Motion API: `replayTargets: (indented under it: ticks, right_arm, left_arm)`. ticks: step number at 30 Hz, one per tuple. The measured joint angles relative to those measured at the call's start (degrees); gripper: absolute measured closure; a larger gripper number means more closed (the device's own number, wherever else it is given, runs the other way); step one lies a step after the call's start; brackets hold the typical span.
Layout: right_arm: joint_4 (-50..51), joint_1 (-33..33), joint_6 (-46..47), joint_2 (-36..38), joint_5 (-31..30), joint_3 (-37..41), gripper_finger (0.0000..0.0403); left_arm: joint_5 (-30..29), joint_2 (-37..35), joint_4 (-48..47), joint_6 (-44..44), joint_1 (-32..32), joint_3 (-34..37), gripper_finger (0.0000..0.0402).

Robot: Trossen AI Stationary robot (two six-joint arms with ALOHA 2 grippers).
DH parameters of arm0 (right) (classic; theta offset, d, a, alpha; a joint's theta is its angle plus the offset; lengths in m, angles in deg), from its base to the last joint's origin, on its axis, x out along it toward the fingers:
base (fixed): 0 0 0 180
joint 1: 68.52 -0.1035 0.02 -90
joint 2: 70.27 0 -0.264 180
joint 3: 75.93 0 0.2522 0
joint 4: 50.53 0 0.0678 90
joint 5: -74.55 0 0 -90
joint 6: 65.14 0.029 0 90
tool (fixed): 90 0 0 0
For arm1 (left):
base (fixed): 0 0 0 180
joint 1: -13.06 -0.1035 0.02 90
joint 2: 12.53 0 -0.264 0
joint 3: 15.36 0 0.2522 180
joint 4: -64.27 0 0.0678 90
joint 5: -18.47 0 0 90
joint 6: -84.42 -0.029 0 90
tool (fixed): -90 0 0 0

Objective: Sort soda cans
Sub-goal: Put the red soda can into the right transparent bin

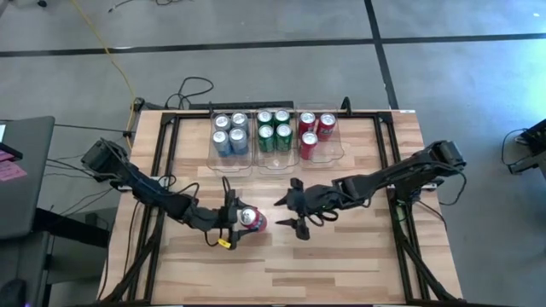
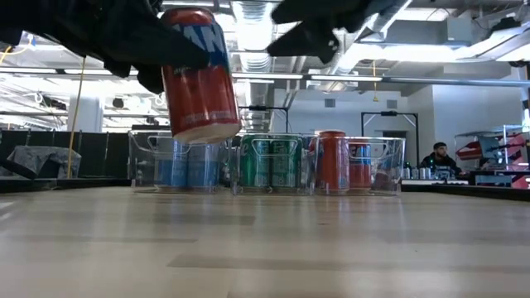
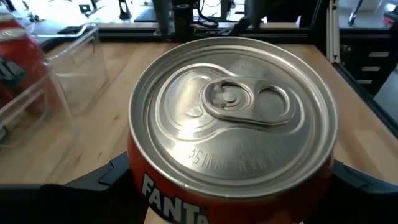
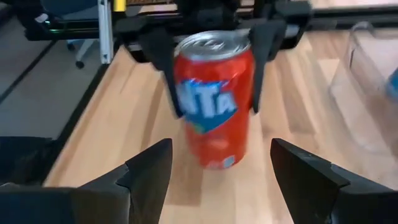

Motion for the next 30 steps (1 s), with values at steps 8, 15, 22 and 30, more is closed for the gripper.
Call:
replayTargets:
  ticks: [8,15,22,30]
  right_arm:
    - [0.25,0.49,-2.37,-8.16,0.56,-7.71,0.0117]
    - [6.15,1.13,-0.95,-9.95,1.49,-10.93,0.0117]
    - [6.69,1.06,-1.06,-9.95,2.16,-10.99,0.0116]
    - [6.39,1.33,-0.60,-9.95,8.06,-10.99,0.0084]
  left_arm:
    - [0.88,4.37,-2.46,4.97,0.00,-0.12,0.0103]
    - [0.96,13.16,-3.60,7.95,0.00,-4.65,0.0094]
    - [3.18,14.88,-7.09,4.39,-0.19,-8.74,0.0057]
    - [3.48,14.26,-6.69,4.52,-0.94,-8.87,0.0008]
